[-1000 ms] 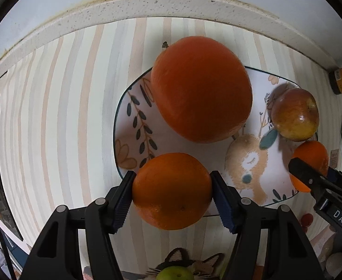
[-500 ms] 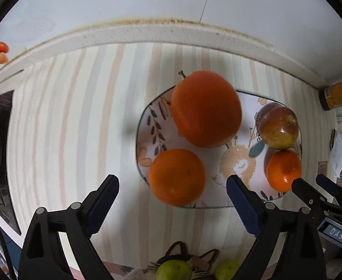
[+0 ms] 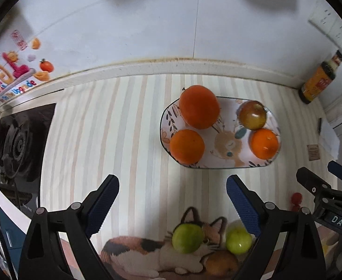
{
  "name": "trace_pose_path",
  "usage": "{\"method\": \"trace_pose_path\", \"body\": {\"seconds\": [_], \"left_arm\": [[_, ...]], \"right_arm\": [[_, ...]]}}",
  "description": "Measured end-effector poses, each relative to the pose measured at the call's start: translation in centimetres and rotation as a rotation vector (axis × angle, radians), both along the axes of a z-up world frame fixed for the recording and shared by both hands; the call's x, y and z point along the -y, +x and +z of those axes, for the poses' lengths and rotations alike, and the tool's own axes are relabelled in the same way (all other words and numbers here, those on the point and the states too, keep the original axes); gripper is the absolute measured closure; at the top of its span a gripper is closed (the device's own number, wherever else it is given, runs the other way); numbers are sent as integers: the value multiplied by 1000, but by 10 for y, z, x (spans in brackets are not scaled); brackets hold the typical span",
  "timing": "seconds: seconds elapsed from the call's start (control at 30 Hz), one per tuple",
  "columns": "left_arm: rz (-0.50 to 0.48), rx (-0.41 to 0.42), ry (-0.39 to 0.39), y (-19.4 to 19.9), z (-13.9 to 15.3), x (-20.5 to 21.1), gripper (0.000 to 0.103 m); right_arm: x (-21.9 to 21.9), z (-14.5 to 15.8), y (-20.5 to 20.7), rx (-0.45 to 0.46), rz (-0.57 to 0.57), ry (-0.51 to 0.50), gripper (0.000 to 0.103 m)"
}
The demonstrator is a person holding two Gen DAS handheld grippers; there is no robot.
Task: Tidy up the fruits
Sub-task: 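Withdraw both grippers back toward the cat figurine, then grasp a red-brown apple with the left gripper while the right gripper grasps an orange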
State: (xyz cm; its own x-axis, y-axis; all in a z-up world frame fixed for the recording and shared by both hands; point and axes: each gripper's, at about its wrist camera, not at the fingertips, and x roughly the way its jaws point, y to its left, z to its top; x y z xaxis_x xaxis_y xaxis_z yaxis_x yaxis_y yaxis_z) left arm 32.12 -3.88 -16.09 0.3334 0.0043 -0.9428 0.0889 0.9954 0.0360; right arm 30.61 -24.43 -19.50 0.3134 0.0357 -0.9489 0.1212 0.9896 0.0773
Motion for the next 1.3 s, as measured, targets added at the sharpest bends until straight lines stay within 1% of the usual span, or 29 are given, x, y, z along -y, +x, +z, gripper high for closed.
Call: {"method": "trace_pose_path", "body": {"seconds": [0.1, 0.3, 0.37, 0.53, 0.63, 0.73, 0.77, 0.8, 0.87, 0.93, 0.97, 1.03, 1.07, 1.1, 1.13, 1.17, 1.2, 1.23, 1.27, 1.3], "left_arm": [[-1, 33, -15, -20, 16, -2, 9], [-6, 101, -16, -52, 45, -3, 9], [-13, 120, -16, -60, 55, -3, 9], [-29, 153, -18, -76, 75, -4, 9], [-31, 177, -16, -83, 85, -4, 9], [-38, 181, -25, -86, 89, -4, 9], [-43, 174, -30, -86, 87, -5, 8], [-49, 163, -33, -86, 84, -4, 3], [-59, 130, -34, -85, 73, -4, 1], [-61, 70, -43, -83, 53, -6, 1], [-61, 39, -39, -84, 40, -7, 1], [-71, -29, -18, -86, 14, -7, 1], [-76, -59, -6, -88, 2, -6, 1], [-85, -102, 12, -91, -16, -4, 1], [-92, -134, 19, -92, -28, -2, 1], [-99, -170, 21, -94, -41, 0, 1], [-102, -216, 17, -97, -56, 3, 1], [-104, -251, 4, -99, -67, 4, 1], [-109, -285, -18, -101, -75, 6, 1], [-110, -319, -40, -104, -85, 9, 1]], "right_arm": [[-5, 20, -19, 41, 0, 7, 1], [-13, 53, -50, 101, 3, 1, 1], [-18, 66, -60, 131, 7, -11, 1], [-26, 94, -78, 187, 9, -5, 1], [-29, 105, -86, 208, 6, 11, 1], [-30, 111, -93, 210, -7, 57, 1], [-30, 111, -94, 204, -9, 70, 1], [-29, 108, -95, 193, -11, 86, 1], [-27, 97, -97, 159, -12, 121, 1], [-25, 81, -99, 112, -8, 149, 1], [-24, 68, -100, 75, -3, 169, 1], [-22, 27, -103, -45, 2, 223, 1], [-21, 12, -104, -85, 0, 243, 1], [-20, -12, -107, -150, -10, 269, 1], [-18, -34, -111, -207, -25, 284, 1], [-16, -48, -114, -237, -36, 298, 1], [-12, -69, -118, -277, -60, 321, 2], [-10, -81, -123, -300, -77, 332, 3], [-6, -94, -127, -321, -99, 354, 5], [-1, -105, -131, -335, -125, 378, 10]]}}
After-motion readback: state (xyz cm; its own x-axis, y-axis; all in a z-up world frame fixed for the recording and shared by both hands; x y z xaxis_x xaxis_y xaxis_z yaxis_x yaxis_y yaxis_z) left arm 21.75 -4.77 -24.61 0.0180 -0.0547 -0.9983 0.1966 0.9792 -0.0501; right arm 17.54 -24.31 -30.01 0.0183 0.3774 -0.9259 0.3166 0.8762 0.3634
